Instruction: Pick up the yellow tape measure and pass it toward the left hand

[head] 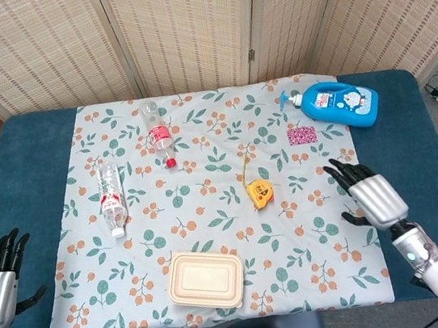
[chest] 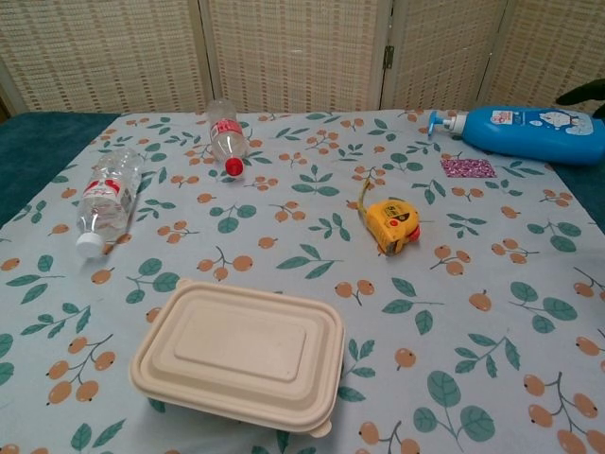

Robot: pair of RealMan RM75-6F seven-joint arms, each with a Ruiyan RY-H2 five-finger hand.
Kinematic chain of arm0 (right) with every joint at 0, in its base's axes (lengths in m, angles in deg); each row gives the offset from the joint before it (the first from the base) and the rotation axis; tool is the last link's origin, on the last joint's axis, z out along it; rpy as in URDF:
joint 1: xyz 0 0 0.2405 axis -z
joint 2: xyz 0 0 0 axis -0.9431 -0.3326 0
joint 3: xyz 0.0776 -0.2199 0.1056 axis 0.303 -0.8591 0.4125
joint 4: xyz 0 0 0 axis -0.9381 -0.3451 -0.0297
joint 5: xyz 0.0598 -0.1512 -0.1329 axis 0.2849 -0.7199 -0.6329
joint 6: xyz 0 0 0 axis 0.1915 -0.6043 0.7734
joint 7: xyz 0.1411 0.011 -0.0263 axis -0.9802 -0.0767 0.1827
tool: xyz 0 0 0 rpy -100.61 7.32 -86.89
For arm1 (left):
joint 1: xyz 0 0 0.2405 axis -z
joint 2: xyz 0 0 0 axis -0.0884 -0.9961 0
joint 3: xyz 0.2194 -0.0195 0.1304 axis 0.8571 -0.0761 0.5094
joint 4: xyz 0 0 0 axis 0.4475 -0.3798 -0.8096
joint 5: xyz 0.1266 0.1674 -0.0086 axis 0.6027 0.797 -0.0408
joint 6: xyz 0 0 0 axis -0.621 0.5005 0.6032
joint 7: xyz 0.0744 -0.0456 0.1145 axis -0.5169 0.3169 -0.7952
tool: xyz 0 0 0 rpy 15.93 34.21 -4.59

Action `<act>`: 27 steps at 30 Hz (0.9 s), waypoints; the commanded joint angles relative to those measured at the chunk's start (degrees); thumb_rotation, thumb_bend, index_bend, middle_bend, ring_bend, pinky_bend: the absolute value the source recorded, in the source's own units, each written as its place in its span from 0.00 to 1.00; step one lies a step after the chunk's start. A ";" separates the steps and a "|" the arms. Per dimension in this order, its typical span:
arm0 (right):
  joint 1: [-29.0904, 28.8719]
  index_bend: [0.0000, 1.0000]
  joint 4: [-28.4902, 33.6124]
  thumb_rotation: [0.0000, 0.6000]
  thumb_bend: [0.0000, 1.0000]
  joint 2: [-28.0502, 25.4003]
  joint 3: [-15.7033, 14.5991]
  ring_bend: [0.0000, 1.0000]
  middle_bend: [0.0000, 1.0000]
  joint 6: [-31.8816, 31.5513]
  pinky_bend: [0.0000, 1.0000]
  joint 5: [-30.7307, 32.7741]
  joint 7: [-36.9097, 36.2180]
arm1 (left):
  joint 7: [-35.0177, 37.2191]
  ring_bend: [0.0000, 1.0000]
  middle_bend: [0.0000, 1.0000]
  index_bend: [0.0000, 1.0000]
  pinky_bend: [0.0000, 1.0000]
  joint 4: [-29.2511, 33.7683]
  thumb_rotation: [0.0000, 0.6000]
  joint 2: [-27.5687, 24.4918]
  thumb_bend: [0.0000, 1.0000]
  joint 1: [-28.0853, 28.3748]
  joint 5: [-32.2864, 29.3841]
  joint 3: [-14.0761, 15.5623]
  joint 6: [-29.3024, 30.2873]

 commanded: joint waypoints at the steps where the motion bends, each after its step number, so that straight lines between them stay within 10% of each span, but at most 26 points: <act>1: -5.00 0.00 -1.24 1.00 0.28 3.56 2.15 0.14 0.08 4.87 0.18 2.10 3.43 | 0.03 0.00 0.00 0.00 0.00 0.16 1.00 -0.10 0.19 -0.15 0.11 0.09 0.18; 27: -19.66 0.00 -23.68 1.00 0.28 23.99 3.09 0.12 0.07 15.05 0.17 12.11 9.35 | 0.15 0.00 0.00 0.00 0.00 0.99 1.00 -1.03 0.19 -1.32 -0.28 0.26 0.78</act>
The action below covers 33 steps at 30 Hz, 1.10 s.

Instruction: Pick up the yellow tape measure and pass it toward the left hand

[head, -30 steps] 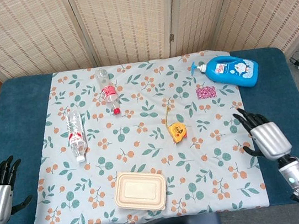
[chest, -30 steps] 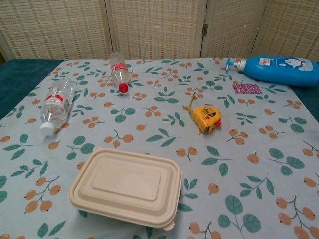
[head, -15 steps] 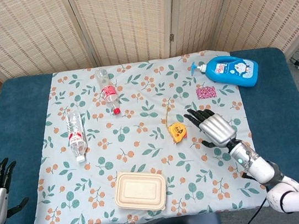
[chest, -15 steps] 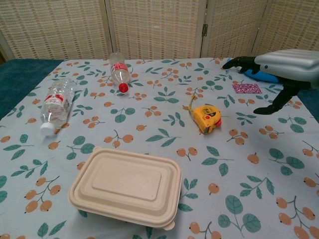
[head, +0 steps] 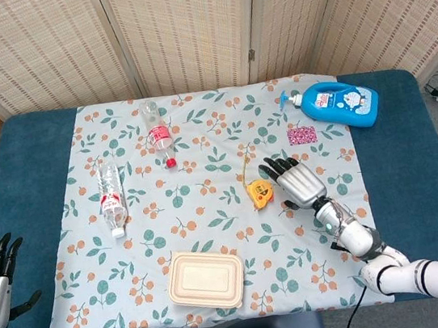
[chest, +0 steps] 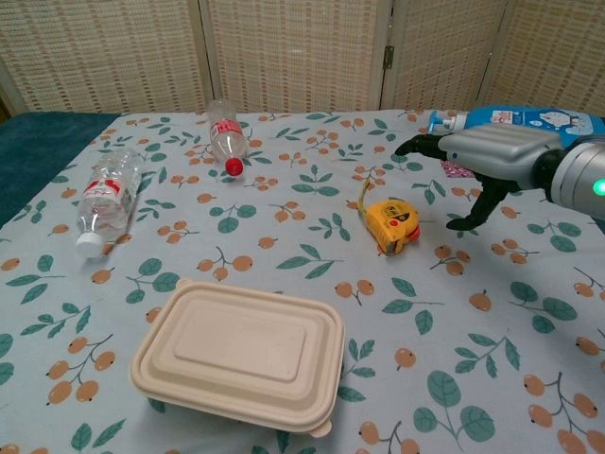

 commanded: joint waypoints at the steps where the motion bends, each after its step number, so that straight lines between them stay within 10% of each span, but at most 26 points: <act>1: -1.52 0.00 -3.09 1.00 0.28 2.73 -0.10 0.12 0.07 0.36 0.17 0.25 -0.45 | 0.03 0.00 0.00 0.00 0.00 -0.03 1.00 0.01 0.19 0.13 -0.04 -0.08 -0.22; 23: -9.94 0.00 -13.58 1.00 0.28 16.80 2.76 0.15 0.07 1.02 0.17 3.08 4.95 | 1.25 0.00 0.00 0.00 0.00 -1.15 1.00 0.28 0.19 0.04 -0.35 -0.13 -0.67; 33: -10.10 0.04 -4.41 1.00 0.28 6.49 4.59 0.20 0.26 9.03 0.17 9.60 0.17 | 1.77 0.00 0.00 0.00 0.00 -1.89 1.00 0.58 0.19 -0.21 -0.86 -0.04 -0.91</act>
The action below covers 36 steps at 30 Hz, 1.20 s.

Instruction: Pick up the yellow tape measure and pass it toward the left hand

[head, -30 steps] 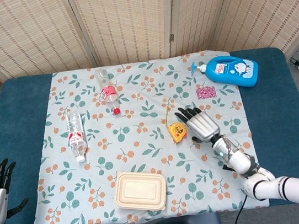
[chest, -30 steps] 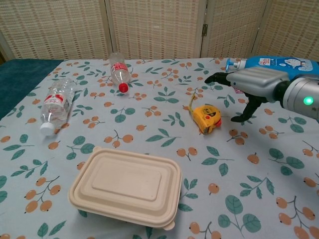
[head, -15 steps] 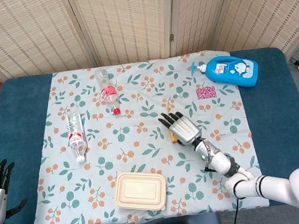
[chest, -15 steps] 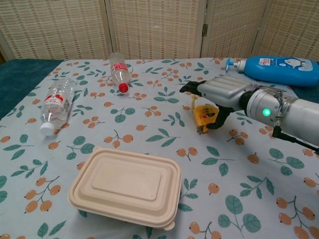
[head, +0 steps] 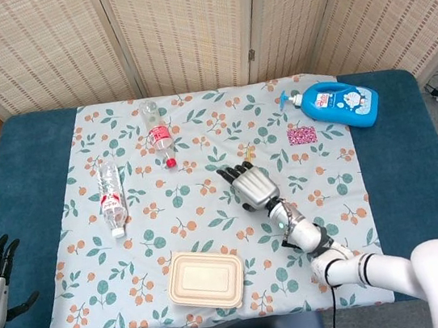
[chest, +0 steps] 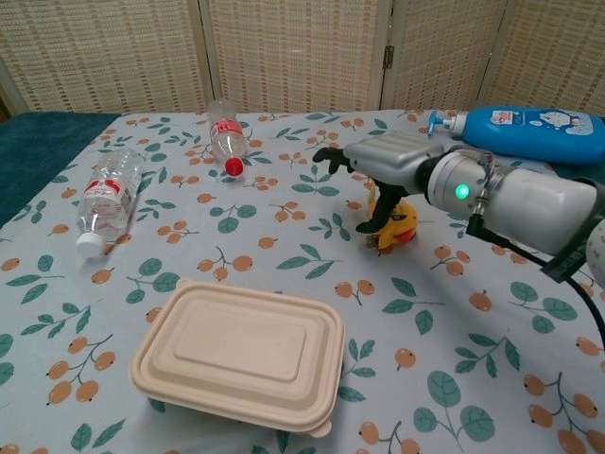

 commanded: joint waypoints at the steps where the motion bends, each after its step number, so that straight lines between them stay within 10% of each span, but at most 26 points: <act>1: 0.01 0.05 4.80 1.00 0.28 -6.38 0.53 0.21 0.29 4.74 0.17 3.17 -3.31 | -0.09 0.00 0.00 0.00 0.00 0.00 1.00 0.19 0.19 0.09 0.07 0.02 -0.13; 36: 2.90 0.11 9.41 1.00 0.42 -13.02 -8.85 0.22 0.38 2.41 0.16 5.40 -6.42 | 0.97 0.00 0.00 0.00 0.00 -1.10 1.00 0.93 0.19 -0.08 0.75 0.05 0.24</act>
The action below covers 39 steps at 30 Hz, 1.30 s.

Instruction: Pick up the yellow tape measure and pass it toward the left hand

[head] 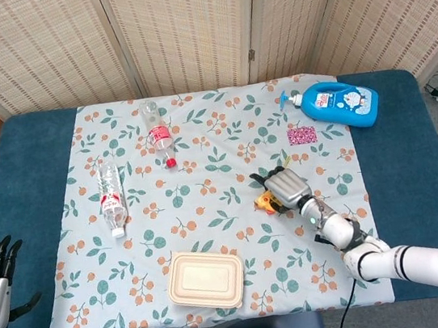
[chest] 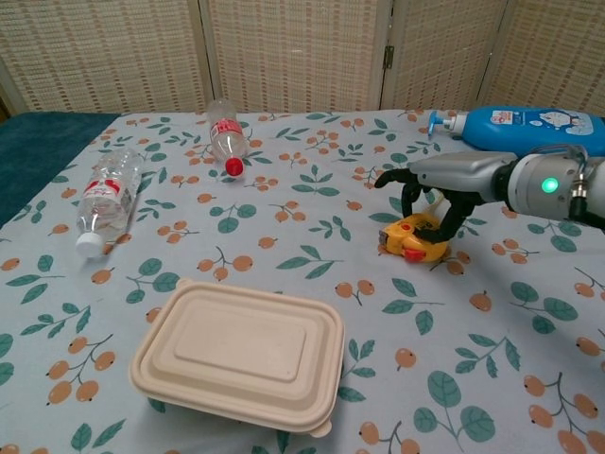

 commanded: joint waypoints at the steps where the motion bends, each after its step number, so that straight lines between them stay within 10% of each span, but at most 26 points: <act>1: 1.73 0.11 1.63 1.00 0.42 -1.28 -1.28 0.22 0.37 -2.07 0.16 -1.24 -0.60 | 0.13 0.00 0.00 0.00 0.00 -0.07 1.00 0.03 0.19 0.02 0.11 -0.03 0.10; 15: 8.97 0.11 9.49 0.74 0.22 -6.24 -2.67 0.19 0.20 -10.85 0.16 -3.44 -4.38 | 0.07 0.00 0.00 0.00 0.00 0.02 1.00 0.06 0.19 0.28 0.41 -0.11 -0.01; 39: 6.26 0.26 5.47 0.70 0.21 -0.09 -1.60 0.16 0.24 -10.36 0.14 6.25 7.39 | -0.54 0.00 0.00 0.00 0.00 0.44 1.00 0.27 0.19 0.81 0.84 0.04 -0.49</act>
